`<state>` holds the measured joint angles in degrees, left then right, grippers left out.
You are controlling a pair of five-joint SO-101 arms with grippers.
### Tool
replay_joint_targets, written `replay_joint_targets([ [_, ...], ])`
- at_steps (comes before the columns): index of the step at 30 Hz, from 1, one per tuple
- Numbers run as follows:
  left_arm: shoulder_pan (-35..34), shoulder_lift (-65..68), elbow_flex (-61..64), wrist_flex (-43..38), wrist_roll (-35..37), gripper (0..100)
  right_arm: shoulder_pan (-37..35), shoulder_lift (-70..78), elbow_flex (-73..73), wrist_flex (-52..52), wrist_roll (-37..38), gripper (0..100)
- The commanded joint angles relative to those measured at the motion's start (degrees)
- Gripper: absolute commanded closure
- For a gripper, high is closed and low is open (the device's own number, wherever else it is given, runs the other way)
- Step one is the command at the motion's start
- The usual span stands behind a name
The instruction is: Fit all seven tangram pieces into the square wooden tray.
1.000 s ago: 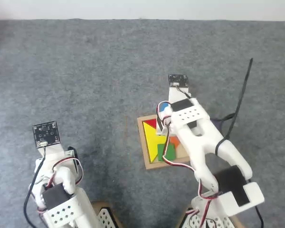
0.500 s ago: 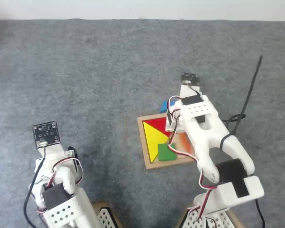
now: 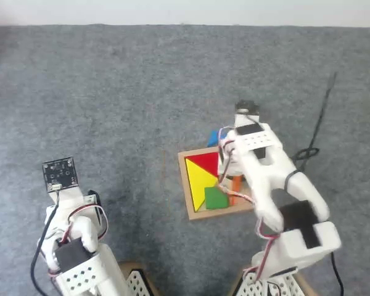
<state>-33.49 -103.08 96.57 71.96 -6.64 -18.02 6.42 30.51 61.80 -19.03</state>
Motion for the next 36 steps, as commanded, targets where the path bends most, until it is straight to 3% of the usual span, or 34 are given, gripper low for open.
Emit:
replay_joint_targets([
  [1, -0.44, -1.05, -0.22, 0.26, 0.44, 83, 3.3, 1.54, -0.44, 0.84, 0.97, 95.1],
  [8, -0.44, -1.05, -0.22, 0.26, 0.44, 83, 3.82, 1.45, -2.11, 1.45, 1.05, 95.3],
  [14, -0.44, -1.05, -0.22, 0.26, 0.44, 83, 4.18, 1.36, -11.52, 10.86, 1.58, 95.4],
  [22, -0.44, -1.05, -0.22, 0.26, 0.44, 83, 6.2, 1.45, -25.05, 21.58, 15.03, 99.1],
  [30, -0.44, -1.05, -0.22, 0.26, 0.44, 83, 31.6, 3.74, -28.66, 12.97, 35.34, 99.0],
  [33, -0.44, -1.05, -0.22, 0.26, 0.44, 83, 37.41, 4.44, -22.51, 12.09, 44.04, 99.0],
  [36, -0.44, -1.05, -0.22, 0.26, 0.44, 83, 41.54, 0.92, -13.89, 4.62, 48.88, 99.0],
])
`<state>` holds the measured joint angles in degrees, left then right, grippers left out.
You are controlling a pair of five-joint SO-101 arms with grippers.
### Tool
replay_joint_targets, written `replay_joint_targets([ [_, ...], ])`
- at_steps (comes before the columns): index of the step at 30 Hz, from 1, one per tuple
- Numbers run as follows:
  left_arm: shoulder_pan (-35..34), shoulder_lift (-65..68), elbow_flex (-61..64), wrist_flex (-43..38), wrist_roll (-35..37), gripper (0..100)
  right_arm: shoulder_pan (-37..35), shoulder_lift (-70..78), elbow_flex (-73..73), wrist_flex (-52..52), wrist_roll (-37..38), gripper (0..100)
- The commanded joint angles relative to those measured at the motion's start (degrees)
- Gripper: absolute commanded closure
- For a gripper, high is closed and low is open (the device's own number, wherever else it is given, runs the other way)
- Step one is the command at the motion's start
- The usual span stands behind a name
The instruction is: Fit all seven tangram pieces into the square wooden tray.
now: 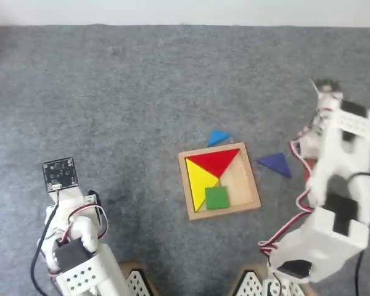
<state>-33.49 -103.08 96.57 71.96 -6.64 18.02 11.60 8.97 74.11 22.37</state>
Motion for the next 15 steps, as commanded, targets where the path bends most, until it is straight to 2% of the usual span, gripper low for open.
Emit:
replay_joint_targets([
  [1, -0.44, -1.05, -0.22, 0.26, 0.44, 83, 6.37, -6.2, 10.81, -10.33, 8.53, 99.0],
  [7, -0.44, -1.05, -0.22, 0.26, 0.44, 83, 7.34, -11.3, 24.26, -20.0, 11.69, 97.6],
  [15, -0.44, -1.05, -0.22, 0.26, 0.44, 83, 15.25, -11.82, 24.7, -26.15, 12.57, 75.6],
])
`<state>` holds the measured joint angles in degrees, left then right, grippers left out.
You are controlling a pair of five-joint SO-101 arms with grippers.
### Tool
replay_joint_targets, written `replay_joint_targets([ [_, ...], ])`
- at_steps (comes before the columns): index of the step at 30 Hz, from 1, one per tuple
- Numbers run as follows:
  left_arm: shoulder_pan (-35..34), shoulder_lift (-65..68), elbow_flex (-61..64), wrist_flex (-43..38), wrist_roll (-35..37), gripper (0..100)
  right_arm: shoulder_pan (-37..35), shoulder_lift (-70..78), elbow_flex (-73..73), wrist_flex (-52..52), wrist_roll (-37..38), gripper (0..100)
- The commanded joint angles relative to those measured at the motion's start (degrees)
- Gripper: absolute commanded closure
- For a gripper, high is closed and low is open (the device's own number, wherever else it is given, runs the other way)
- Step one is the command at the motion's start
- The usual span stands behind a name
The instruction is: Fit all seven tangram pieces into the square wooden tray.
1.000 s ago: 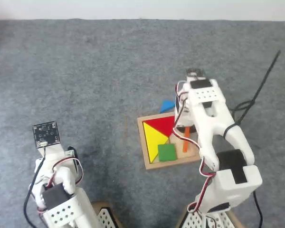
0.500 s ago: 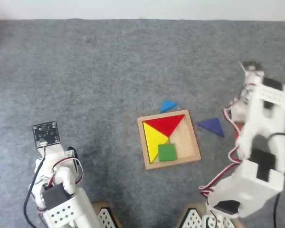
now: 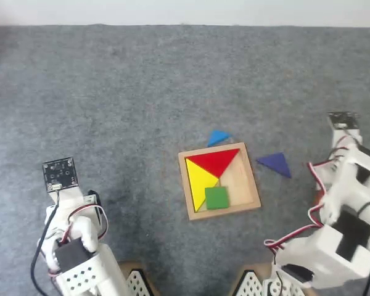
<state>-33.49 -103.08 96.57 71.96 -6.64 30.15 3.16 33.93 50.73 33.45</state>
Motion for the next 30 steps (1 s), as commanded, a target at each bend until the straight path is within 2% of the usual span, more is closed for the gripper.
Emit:
replay_joint_targets([
  [1, -0.44, -1.05, -0.22, 0.26, 0.44, 83, 3.3, -3.38, -0.26, -2.68, 2.9, 74.5],
  [3, -0.44, -1.05, -0.22, 0.26, 0.44, 83, 4.0, -3.3, 0.09, -2.68, 5.19, 73.4],
  [9, -0.44, -1.05, -0.22, 0.26, 0.44, 83, 8.22, -3.38, 0.18, -2.51, 5.89, 73.4],
  [13, -0.35, -1.05, -0.22, 0.26, 0.44, 83, 10.77, -4.62, -0.53, 0.84, 3.6, 73.5],
  [16, -0.26, -1.05, -0.22, 0.26, 0.44, 83, 10.95, -9.01, -0.88, 3.3, -7.3, 73.5],
  [19, -0.26, -1.05, -0.22, 0.26, 0.44, 83, 8.84, -15.43, -0.97, 7.96, -23.21, 73.5],
  [24, -0.26, -1.05, -0.22, 0.26, 0.44, 83, -0.75, -25.54, 1.14, 19.03, -55.03, 73.3],
  [27, -0.35, -1.05, -0.22, 0.26, 0.44, 83, -7.52, -26.33, 5.19, 18.86, -58.46, 73.5],
  [30, -0.35, -1.05, -0.22, 0.26, 0.44, 83, -7.87, -25.54, 9.14, 14.73, -60.04, 73.5],
])
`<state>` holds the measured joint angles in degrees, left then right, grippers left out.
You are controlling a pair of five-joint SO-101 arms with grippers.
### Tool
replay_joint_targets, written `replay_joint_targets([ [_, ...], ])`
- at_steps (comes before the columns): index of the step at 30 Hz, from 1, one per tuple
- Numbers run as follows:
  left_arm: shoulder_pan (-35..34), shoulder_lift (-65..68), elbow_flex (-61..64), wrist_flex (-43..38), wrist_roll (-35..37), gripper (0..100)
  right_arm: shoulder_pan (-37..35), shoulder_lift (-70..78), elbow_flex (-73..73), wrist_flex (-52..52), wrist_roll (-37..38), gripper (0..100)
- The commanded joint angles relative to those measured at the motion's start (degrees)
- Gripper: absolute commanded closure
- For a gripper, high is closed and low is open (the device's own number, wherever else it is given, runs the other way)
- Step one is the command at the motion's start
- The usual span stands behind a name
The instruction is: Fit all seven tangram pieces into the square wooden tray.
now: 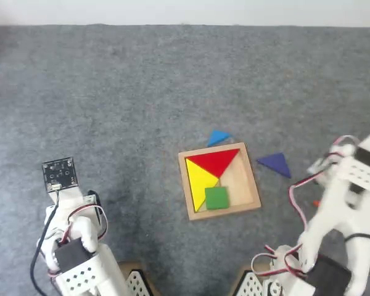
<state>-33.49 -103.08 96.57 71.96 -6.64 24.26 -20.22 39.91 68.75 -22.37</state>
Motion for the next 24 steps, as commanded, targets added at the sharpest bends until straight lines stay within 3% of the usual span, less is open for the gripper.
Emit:
replay_joint_targets([
  [1, -0.35, -1.05, -0.22, 0.26, 0.44, 83, -1.1, -1.71, 4.4, -5.05, -4.84, 73.5],
  [7, -0.35, -1.05, -0.22, 0.26, 0.44, 83, 4.53, 2.07, 6.68, -11.91, -5.45, 73.5],
  [15, -0.35, -1.05, -0.22, 0.26, 0.44, 83, 5.14, 12.09, 6.51, -19.47, -5.45, 73.5],
  [24, -0.35, -1.05, -0.22, 0.26, 0.44, 83, 7.08, 14.29, 3.08, -15.43, -5.19, 73.6],
])
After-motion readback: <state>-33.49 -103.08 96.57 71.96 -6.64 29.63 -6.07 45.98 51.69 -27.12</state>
